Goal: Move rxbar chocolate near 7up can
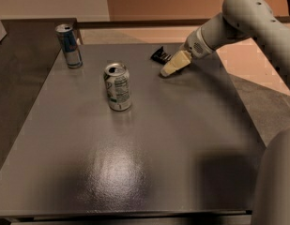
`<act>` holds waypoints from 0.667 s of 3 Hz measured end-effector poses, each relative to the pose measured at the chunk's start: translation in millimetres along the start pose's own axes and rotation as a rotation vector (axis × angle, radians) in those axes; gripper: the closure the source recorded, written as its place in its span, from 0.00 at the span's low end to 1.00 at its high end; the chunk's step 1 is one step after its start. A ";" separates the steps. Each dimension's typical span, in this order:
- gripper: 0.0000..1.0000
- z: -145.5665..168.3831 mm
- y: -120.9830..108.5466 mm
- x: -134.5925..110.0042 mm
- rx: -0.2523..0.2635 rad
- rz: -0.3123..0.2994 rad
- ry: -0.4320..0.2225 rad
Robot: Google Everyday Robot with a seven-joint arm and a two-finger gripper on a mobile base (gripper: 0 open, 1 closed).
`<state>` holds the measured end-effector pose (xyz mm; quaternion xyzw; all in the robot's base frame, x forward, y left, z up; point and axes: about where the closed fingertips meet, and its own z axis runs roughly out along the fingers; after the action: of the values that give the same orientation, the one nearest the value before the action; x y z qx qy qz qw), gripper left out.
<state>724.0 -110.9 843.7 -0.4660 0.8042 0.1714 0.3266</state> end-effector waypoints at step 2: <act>0.64 0.9 -3.5 4.8 -0.007 0.001 0.006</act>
Offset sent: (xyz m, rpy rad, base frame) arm 0.0020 -0.0130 0.0002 -0.0042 0.0030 -0.0058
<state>725.7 -115.2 839.8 -0.4672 0.8049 0.1729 0.3224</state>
